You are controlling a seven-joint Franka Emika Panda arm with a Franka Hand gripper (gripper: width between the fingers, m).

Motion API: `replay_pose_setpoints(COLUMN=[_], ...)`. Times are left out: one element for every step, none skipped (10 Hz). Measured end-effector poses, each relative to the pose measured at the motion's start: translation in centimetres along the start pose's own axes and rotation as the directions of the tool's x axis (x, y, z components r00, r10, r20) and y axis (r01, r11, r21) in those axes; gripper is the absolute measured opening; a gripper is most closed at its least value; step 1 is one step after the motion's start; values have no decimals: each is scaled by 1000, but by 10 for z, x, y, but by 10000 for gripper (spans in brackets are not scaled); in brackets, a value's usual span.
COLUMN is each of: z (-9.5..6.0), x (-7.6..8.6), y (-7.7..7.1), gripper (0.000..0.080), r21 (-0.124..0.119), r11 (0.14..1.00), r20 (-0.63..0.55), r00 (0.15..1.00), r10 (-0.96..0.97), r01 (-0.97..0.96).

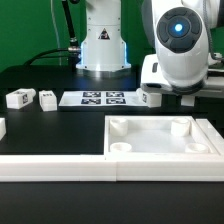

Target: Assemble square table

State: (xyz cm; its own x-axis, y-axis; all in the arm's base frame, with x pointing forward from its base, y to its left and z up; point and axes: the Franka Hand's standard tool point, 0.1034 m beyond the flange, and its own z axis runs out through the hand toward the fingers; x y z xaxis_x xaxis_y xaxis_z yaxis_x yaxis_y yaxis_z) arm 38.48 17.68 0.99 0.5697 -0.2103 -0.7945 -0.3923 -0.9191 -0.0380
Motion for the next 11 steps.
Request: replay_pose_setpoints(z=[0,-3,-26,-60,-94,-112,-126,-124,-121,-124,-130], x=[0,0,-5,-10,-17,-26,-33,-26,-26,-26,-24], y=[0,1,7,12,15,15,10,7,7,4,2], gripper=[294,295,295,295,295,295,295,295,295,295,295], r21=[0,2,12,37,63,72,79,91,92,96,104], r11=[1000,1000,1000,999,998,997,997,996,996,995,994], r20=[0,1,10,-14,-60,-68,-113,-213,-265,-316,-379], r00=[1000,1000,1000,1000,998,998,994,977,964,949,925], r10=[0,-2,-15,-17,-22,-9,-6,-1,1,0,0], r01=[0,2,14,18,26,14,15,21,24,32,43])
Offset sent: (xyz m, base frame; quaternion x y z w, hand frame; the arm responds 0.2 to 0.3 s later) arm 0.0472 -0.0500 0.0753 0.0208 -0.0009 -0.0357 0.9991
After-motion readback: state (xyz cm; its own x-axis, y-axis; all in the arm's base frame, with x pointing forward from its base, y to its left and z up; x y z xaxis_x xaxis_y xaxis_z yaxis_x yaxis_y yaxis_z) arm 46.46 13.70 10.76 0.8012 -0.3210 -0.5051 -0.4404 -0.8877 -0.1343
